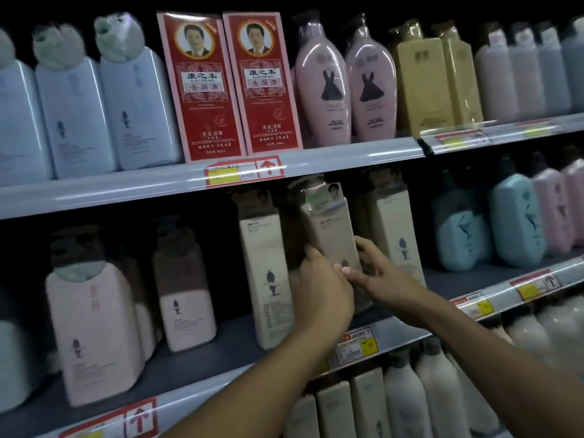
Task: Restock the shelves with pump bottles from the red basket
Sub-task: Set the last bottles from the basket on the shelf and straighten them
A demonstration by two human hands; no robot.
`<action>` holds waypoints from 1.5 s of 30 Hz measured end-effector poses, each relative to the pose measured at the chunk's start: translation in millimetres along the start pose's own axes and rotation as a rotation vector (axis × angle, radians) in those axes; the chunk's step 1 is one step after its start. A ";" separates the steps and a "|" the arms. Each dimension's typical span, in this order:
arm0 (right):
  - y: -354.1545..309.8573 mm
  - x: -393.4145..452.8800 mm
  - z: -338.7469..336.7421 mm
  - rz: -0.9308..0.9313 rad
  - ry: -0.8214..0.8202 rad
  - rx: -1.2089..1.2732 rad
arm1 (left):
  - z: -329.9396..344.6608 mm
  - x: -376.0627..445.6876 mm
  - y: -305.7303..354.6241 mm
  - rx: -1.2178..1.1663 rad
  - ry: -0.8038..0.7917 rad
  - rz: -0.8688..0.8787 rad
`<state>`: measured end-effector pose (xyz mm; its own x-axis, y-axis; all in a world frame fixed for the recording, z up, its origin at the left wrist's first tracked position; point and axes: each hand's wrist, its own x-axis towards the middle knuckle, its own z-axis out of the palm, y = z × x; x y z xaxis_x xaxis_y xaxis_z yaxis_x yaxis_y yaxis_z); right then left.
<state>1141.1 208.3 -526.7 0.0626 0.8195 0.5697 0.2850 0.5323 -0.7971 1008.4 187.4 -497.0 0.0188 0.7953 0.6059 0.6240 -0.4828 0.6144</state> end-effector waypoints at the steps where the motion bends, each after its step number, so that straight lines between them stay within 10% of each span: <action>1: 1.1 0.5 0.3 0.000 0.002 0.002 | 0.9 0.2 2.9 0.016 0.000 -0.016; 24: -2.2 -4.7 48.9 -0.005 -0.001 -0.025 | -10.6 -37.3 -24.2 -0.090 0.065 0.047; 30: -20.4 -36.2 66.5 -0.043 0.358 -0.060 | -31.9 -39.4 -21.8 -0.159 0.062 0.039; 39: -99.6 -111.9 108.7 0.057 0.263 -0.149 | -110.9 -73.8 -43.5 -0.276 -0.024 -0.029; 45: -79.2 -249.2 209.4 0.246 -0.002 -0.266 | -185.0 -197.5 -173.2 -0.143 -0.142 -0.153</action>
<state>902.6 6.4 -647.4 0.1587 0.9167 0.3666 0.5008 0.2453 -0.8301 752.1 46.1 -629.6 0.0483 0.9017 0.4297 0.5110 -0.3919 0.7650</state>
